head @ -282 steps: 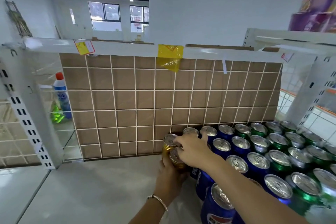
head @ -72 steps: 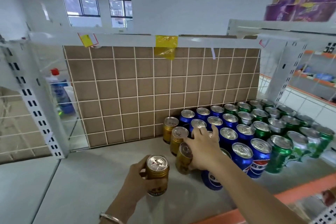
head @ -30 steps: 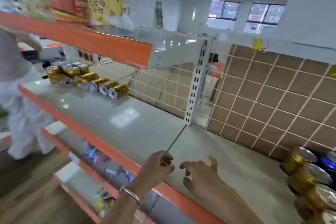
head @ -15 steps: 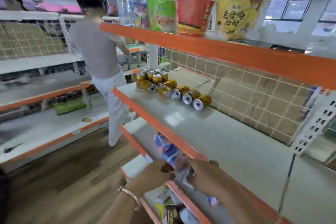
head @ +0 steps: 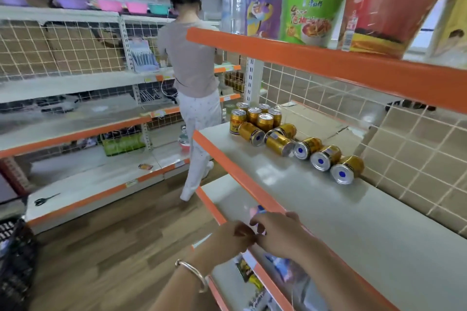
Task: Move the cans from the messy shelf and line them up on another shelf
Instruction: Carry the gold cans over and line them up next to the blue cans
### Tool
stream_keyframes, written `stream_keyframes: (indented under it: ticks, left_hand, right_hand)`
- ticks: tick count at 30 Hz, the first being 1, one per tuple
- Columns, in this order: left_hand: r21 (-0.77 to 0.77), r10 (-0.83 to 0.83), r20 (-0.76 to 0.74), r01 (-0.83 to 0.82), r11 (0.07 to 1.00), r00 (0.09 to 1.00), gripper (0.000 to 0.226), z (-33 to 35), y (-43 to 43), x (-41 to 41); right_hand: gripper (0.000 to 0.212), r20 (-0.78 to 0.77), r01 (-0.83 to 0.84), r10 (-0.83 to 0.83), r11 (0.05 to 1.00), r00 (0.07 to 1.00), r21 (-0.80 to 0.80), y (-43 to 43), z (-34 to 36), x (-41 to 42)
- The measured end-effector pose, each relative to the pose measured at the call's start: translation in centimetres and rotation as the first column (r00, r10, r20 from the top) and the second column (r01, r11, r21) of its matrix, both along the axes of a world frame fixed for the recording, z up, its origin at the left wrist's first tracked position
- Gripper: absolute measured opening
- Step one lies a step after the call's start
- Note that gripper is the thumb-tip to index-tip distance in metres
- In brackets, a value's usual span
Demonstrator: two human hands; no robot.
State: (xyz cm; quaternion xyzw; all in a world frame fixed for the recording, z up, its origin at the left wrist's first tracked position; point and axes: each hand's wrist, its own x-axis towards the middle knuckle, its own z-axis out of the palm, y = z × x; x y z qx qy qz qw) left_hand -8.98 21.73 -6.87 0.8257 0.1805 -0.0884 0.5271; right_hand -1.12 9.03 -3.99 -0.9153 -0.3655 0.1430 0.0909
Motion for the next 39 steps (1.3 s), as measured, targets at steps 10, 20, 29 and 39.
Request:
stream_keyframes:
  ticks: [10, 20, 29, 39]
  left_hand:
    - [-0.075, 0.147, 0.07, -0.142, 0.987, 0.987, 0.014, 1.4, 11.4, 11.3]
    - [-0.109, 0.132, 0.142, -0.117, 0.987, 0.981, 0.013, 1.3, 19.3, 21.1]
    - [-0.045, 0.106, 0.221, -0.099, 0.994, 0.97, 0.04, 2.8, 25.2, 30.1]
    - [-0.1, 0.018, 0.216, 0.004, 0.995, 0.976, 0.071, 3.3, 27.2, 35.5]
  right_hand:
    - [0.037, -0.036, 0.058, -0.055, 0.994, 0.998, 0.091, 11.0, 0.6, 11.6]
    - [0.047, 0.121, 0.246, -0.253, 0.967, 0.96, 0.073, 17.1, 1.3, 18.9]
    - [0.071, 0.172, 0.413, -0.406, 0.911, 0.898, -0.008, 21.7, 2.4, 25.4]
    - [0.082, 0.029, 0.564, -0.563, 0.824, 0.826, -0.062, 23.8, 1.5, 27.1]
